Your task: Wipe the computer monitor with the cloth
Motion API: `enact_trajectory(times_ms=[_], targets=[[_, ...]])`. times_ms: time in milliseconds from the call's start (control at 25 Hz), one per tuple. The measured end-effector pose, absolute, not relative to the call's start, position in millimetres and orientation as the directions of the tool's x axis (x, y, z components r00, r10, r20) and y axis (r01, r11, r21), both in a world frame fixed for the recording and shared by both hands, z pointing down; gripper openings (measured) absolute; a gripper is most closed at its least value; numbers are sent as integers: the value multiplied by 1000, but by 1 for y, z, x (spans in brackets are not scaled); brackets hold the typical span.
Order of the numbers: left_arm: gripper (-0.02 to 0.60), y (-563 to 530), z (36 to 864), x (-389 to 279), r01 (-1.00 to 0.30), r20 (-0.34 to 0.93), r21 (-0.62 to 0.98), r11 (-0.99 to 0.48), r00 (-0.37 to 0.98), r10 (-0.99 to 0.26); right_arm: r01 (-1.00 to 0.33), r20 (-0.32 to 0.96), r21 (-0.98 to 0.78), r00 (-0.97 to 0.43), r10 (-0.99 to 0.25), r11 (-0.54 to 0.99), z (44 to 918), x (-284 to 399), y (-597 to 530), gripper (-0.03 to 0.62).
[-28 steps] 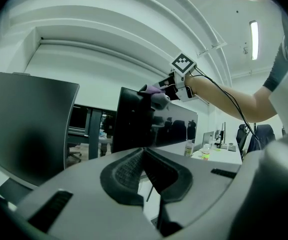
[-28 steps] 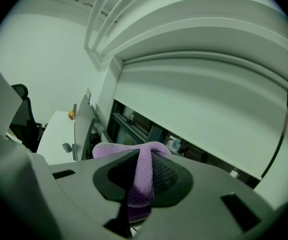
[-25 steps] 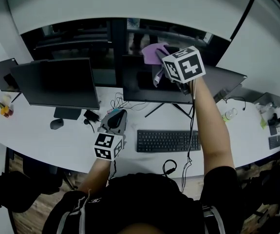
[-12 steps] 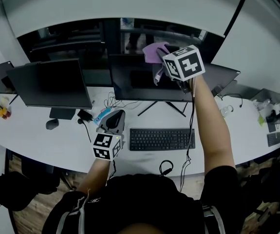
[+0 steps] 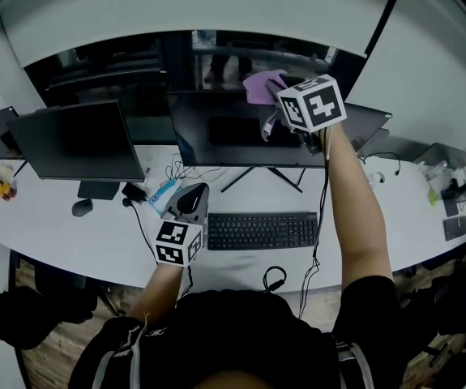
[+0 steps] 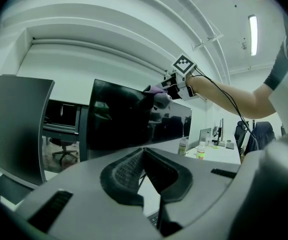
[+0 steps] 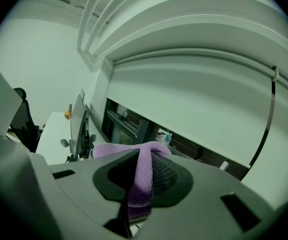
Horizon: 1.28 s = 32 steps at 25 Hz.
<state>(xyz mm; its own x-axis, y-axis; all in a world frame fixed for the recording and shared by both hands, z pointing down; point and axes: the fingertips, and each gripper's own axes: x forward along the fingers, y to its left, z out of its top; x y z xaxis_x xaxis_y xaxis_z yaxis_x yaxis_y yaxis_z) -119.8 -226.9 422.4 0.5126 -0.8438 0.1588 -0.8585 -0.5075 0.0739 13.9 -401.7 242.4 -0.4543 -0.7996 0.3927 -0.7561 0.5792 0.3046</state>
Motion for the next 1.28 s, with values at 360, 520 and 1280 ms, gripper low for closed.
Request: enact_trajectory(times_ms=[360,520,1280], targets=[[12,-225,418,-90,-859,156,56,-508,510,-846,-765,400,314,-430,-809,562,242,52,-401,78],[12,-226,419,-76,-859,163,53,-510,511,-844,-765,404,302,-438,-803,569,243,66,-402,78],[12,-218,424,-10,-858,157,54,-511,513,-844,-792,405,311,-390,-827,526,244,148,-404,78]])
